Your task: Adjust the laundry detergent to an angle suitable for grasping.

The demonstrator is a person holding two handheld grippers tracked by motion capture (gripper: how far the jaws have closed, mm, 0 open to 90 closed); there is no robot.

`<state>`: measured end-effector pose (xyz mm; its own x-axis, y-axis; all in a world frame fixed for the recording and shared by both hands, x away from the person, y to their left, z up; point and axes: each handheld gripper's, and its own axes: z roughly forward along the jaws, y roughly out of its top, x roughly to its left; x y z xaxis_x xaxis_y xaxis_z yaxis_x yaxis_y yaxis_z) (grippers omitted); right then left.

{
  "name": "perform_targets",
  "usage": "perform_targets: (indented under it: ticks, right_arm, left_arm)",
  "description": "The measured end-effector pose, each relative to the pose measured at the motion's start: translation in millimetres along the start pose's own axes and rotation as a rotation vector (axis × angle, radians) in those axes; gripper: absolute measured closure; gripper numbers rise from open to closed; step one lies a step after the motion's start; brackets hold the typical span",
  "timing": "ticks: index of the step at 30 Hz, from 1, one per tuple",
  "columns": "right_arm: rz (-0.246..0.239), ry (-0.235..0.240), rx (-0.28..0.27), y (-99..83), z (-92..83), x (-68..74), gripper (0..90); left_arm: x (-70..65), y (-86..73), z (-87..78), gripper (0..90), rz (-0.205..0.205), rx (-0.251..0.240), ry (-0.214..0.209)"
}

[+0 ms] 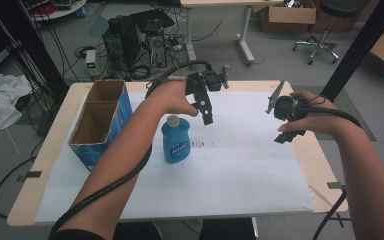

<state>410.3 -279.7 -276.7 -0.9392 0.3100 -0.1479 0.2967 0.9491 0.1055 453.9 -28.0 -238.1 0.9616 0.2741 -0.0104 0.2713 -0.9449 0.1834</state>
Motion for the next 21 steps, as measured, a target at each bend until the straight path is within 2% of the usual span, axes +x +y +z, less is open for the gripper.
perform_targets:
  ticks: [9, 15, 21]
  right_arm:
    - [0.007, 0.010, -0.001, -3.2, 5.8, -2.5, 16.2]
    - [0.009, 0.003, -0.016, -5.5, 2.9, -2.6, 16.2]
    - [0.017, -0.001, -0.010, -6.4, 4.2, -4.8, 16.2]
  left_arm:
    - [1.8, 3.2, -0.1, 0.3, -0.005, -0.008, -0.008]
    - [1.5, 5.3, -1.2, 0.3, -0.003, 0.007, -0.003]
    - [1.2, 4.6, -2.5, 0.3, 0.004, 0.000, -0.002]
